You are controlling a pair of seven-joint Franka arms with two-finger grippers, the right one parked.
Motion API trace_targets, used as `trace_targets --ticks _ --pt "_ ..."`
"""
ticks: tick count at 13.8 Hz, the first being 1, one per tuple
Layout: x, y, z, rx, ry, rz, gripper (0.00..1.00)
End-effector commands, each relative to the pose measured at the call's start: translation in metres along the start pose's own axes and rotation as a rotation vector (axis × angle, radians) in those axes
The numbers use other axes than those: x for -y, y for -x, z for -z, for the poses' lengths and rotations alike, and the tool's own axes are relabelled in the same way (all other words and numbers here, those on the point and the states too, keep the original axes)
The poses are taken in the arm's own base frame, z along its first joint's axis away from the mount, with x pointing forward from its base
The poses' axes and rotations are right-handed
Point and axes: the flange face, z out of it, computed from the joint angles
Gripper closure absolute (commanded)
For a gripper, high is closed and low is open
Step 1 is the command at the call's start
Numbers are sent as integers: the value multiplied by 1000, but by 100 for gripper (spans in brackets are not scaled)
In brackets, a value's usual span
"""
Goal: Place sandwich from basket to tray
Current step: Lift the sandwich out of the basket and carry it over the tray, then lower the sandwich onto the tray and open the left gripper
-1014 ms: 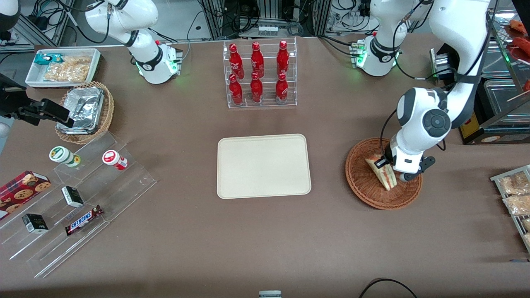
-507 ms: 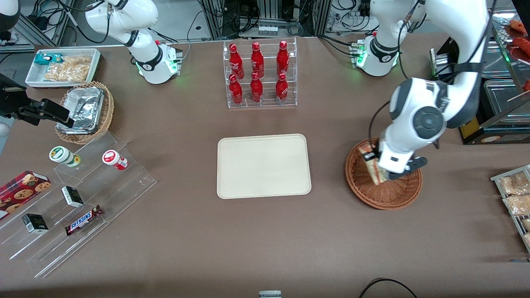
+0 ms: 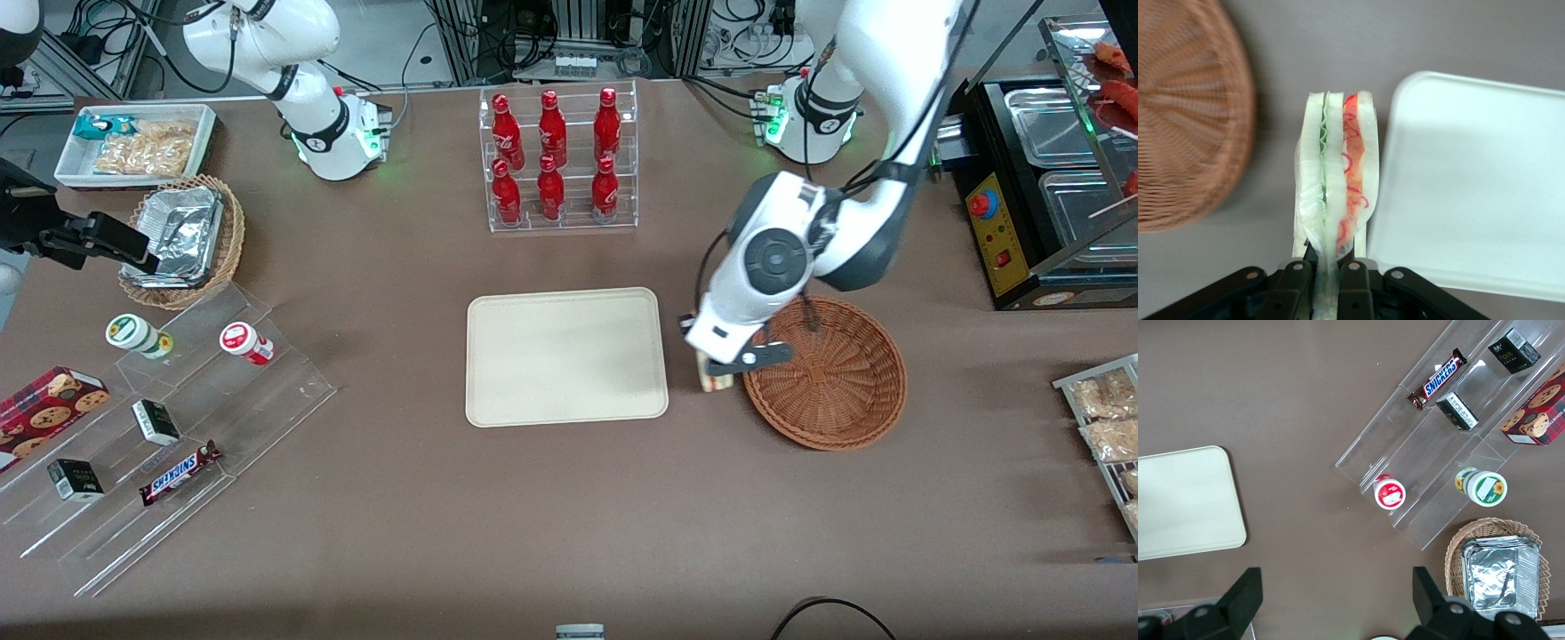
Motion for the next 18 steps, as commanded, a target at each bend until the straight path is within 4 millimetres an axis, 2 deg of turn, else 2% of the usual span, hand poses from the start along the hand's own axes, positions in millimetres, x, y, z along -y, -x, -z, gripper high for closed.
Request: trace_targets --ticks 1,4,7,9,12,13,16,17,18 --pt "-45 7 -11 5 58 -41 91" --pt "-102 28 -31 -3 85 -30 91" --pt "-140 35 -43 -8 110 21 91" --pt "-166 45 -62 -45 153 54 92" --pt "-174 45 -73 -62 188 70 92" --pt "-178 45 -70 -65 199 69 92" --pt "-187 47 -85 -54 194 60 92" --pt "-187 46 -88 -53 193 60 90" --pt "-187 45 -89 -50 193 65 84"
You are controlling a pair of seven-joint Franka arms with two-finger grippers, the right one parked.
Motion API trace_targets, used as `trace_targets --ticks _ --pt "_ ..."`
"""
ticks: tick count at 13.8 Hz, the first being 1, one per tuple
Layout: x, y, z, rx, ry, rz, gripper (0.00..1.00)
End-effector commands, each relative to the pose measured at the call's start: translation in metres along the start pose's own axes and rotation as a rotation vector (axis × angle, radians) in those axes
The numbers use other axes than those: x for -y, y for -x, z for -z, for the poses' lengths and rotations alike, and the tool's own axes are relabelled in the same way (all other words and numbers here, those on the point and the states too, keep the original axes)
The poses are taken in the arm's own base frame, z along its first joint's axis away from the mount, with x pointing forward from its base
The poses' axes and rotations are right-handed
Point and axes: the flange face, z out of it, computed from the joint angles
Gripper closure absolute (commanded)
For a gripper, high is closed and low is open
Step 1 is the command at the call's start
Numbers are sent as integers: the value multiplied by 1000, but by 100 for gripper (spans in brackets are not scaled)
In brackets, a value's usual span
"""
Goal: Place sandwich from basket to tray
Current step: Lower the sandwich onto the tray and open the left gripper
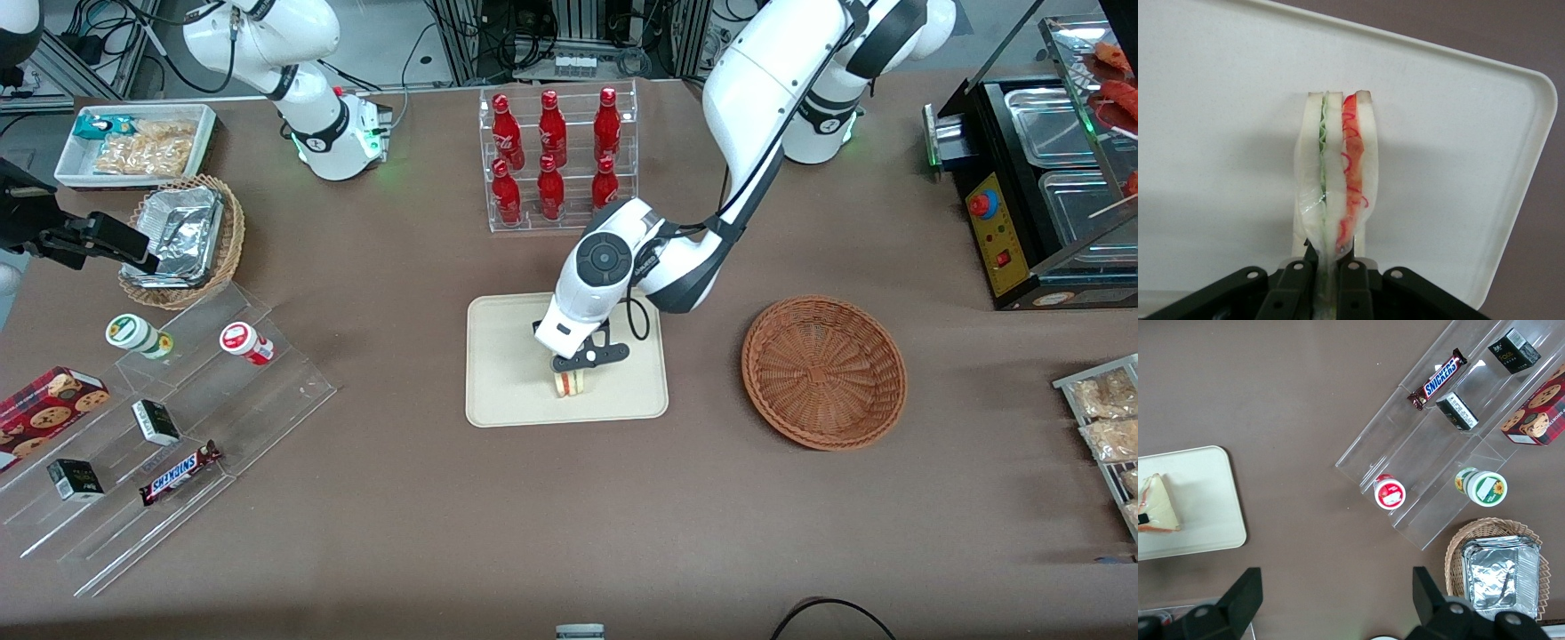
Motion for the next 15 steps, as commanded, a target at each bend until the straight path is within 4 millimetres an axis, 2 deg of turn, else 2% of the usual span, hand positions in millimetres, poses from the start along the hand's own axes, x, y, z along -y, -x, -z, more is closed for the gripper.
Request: trace_targets --ticks 1,2,3,4,6,9,12,15 --pt "-9 0 -7 6 10 21 79" --pt "-9 0 -7 8 12 23 69" --pt "-9 0 -7 8 14 24 29" --pt "-10 0 -4 8 15 27 0" --pt "-16 -4 20 2 39 39 0" --pt "-18 5 69 4 0 9 0" --pt "-10 11 112 -11 -67 -23 0" --pt "6 8 148 -42 -147 -27 0"
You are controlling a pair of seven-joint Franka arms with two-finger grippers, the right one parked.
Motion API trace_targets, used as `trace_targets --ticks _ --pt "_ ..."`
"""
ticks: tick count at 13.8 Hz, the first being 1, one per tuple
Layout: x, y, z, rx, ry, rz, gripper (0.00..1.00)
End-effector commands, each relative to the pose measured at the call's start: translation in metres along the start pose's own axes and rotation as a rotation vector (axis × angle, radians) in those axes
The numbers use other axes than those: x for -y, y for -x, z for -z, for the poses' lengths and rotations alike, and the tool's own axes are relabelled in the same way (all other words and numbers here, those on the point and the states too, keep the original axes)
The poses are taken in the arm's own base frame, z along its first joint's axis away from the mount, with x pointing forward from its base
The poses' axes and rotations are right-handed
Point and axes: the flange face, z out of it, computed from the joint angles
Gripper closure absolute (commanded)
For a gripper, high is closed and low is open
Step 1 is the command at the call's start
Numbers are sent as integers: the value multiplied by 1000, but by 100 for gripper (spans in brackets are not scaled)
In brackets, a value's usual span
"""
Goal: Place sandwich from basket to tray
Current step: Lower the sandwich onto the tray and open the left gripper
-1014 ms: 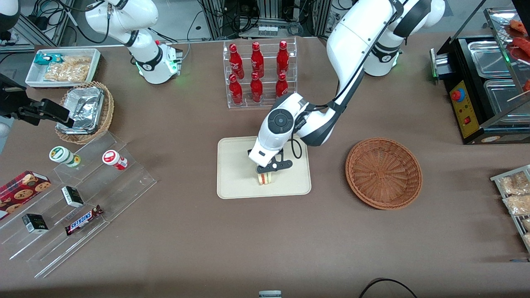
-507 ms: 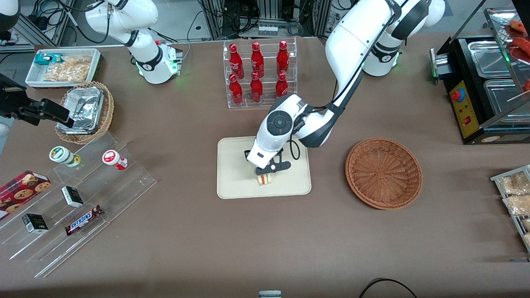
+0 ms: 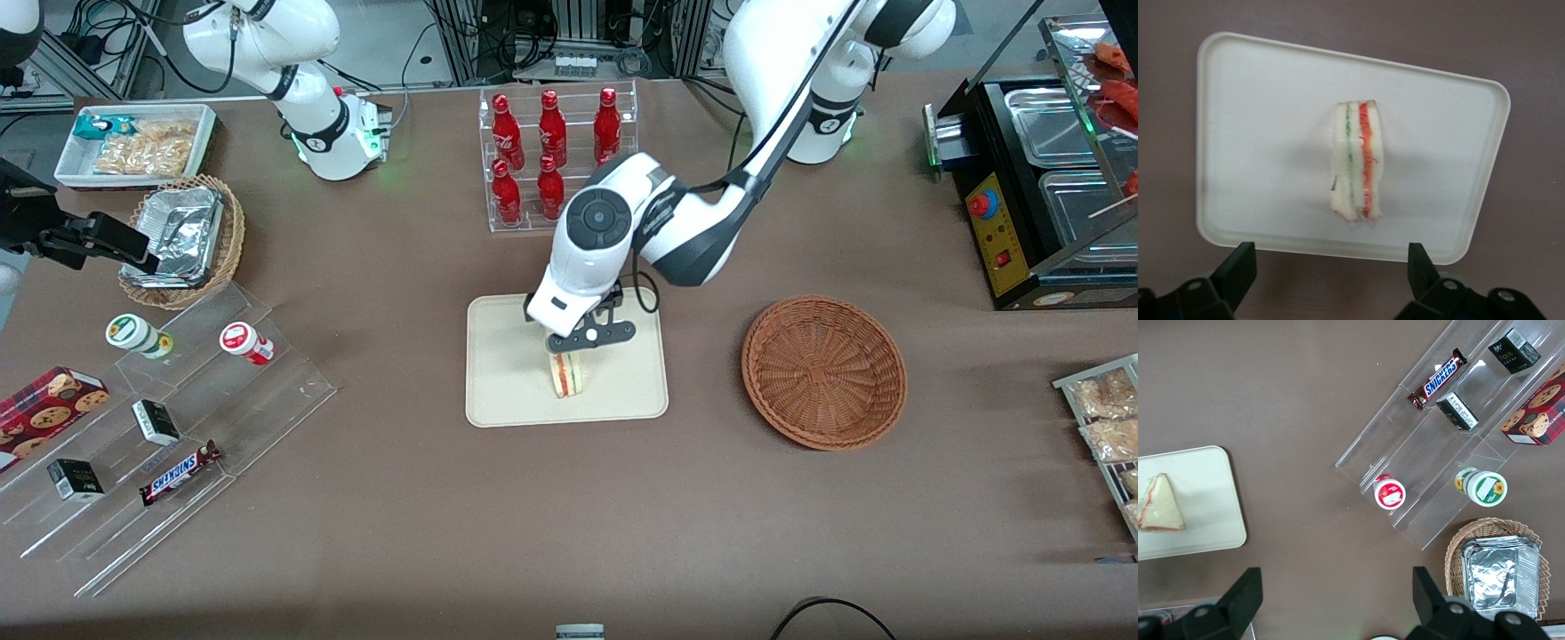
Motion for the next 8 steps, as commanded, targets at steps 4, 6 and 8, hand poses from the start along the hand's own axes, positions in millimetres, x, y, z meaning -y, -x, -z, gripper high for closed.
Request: trace_targets --ticks 4,6,8 --pt "45 -17 32 -7 -126 51 0" --pt "70 -39 43 1 -147 34 0" --pt "111 -61 59 35 -171 5 0"
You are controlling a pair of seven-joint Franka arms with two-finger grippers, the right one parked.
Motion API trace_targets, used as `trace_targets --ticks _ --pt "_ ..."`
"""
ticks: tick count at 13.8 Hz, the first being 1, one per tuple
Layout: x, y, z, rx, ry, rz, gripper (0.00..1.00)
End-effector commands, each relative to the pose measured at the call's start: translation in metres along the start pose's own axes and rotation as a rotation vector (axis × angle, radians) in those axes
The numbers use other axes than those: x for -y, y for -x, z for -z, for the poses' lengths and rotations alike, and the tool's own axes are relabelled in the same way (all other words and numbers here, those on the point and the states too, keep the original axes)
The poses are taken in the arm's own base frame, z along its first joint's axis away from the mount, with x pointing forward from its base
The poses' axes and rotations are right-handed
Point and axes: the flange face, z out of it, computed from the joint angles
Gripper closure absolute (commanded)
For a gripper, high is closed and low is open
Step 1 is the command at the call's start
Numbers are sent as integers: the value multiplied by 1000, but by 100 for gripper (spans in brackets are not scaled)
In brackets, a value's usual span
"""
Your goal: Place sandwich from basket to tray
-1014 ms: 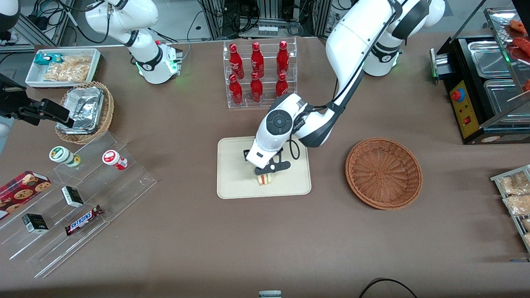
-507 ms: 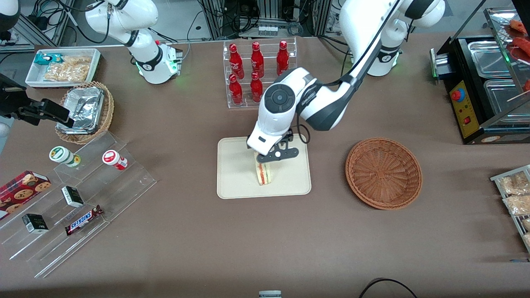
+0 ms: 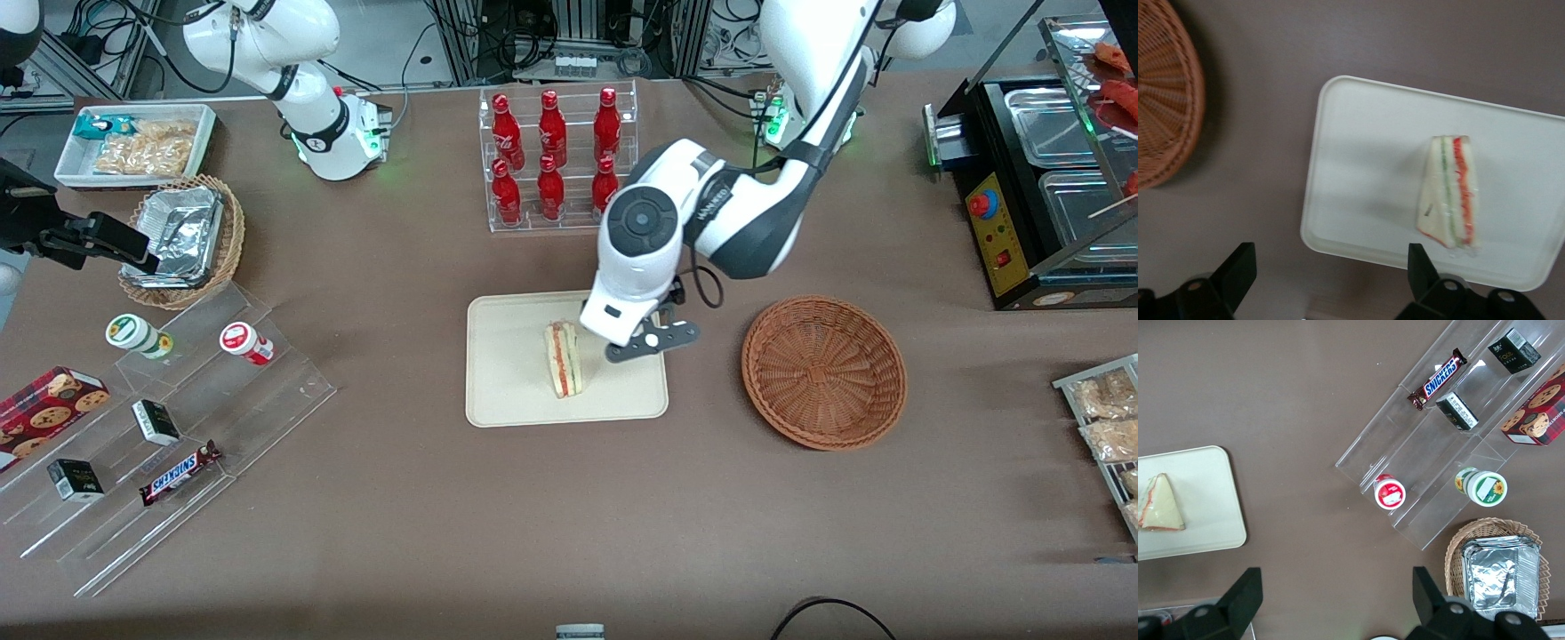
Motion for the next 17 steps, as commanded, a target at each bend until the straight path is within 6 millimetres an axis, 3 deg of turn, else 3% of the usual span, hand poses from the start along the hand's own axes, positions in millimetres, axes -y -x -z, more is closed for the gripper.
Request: trace_targets --ticks 1,9,12,14,17 --pt "64 -24 24 21 -19 -42 0" --pt "197 -51 66 56 -13 -144 0" --pt "235 -50 87 73 -13 -178 0" --pt "281 -52 109 88 -2 -198 0" --pt "329 -40 138 116 10 -267 0"
